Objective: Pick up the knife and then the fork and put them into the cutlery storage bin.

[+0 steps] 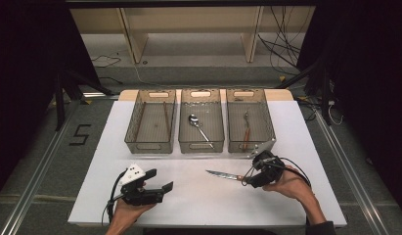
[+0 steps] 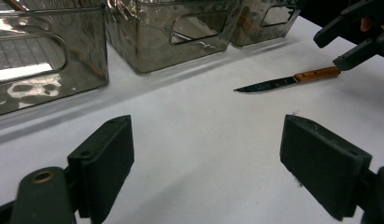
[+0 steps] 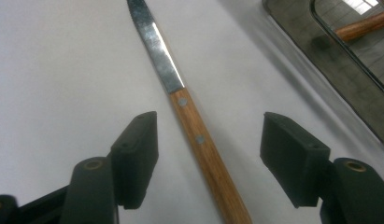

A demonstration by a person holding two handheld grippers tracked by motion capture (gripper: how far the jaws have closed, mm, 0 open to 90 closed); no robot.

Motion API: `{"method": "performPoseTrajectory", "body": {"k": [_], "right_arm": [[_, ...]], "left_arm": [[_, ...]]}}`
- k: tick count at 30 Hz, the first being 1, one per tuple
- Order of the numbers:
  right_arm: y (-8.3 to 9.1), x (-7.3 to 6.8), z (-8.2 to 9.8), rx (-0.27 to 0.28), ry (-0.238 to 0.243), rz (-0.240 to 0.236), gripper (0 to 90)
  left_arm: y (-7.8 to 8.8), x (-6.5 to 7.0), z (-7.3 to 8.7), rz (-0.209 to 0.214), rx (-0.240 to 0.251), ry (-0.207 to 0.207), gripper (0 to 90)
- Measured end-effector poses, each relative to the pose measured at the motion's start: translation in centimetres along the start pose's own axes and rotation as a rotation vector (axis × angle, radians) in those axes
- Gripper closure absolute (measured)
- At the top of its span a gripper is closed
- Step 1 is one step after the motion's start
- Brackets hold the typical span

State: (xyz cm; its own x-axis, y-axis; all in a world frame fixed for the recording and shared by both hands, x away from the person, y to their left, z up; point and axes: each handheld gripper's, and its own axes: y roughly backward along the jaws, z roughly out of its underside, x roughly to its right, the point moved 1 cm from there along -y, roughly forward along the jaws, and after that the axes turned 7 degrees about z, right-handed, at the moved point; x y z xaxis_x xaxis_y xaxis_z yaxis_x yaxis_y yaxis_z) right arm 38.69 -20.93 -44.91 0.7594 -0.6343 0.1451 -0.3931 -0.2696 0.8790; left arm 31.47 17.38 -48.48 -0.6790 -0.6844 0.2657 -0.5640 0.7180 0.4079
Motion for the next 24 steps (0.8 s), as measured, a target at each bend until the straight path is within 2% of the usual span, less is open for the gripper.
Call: {"method": "performPoseTrajectory", "body": {"k": [3,8,24], "right_arm": [[-0.2,0.0,-0.3,-0.025,0.006,-0.008,34.2],[-0.8,-0.3,-0.5,-0.067,0.038,-0.026,36.9],[-2.8,-0.8,-1.5,-0.170,0.121,-0.036,58.9]], "left_arm": [[0.0,0.0,0.0,-0.001,-0.001,0.000,17.2],[0.0,0.0,0.0,-0.001,-0.001,0.000,17.2],[0.0,0.0,0.0,-0.001,-0.003,-0.001,17.2]]}}
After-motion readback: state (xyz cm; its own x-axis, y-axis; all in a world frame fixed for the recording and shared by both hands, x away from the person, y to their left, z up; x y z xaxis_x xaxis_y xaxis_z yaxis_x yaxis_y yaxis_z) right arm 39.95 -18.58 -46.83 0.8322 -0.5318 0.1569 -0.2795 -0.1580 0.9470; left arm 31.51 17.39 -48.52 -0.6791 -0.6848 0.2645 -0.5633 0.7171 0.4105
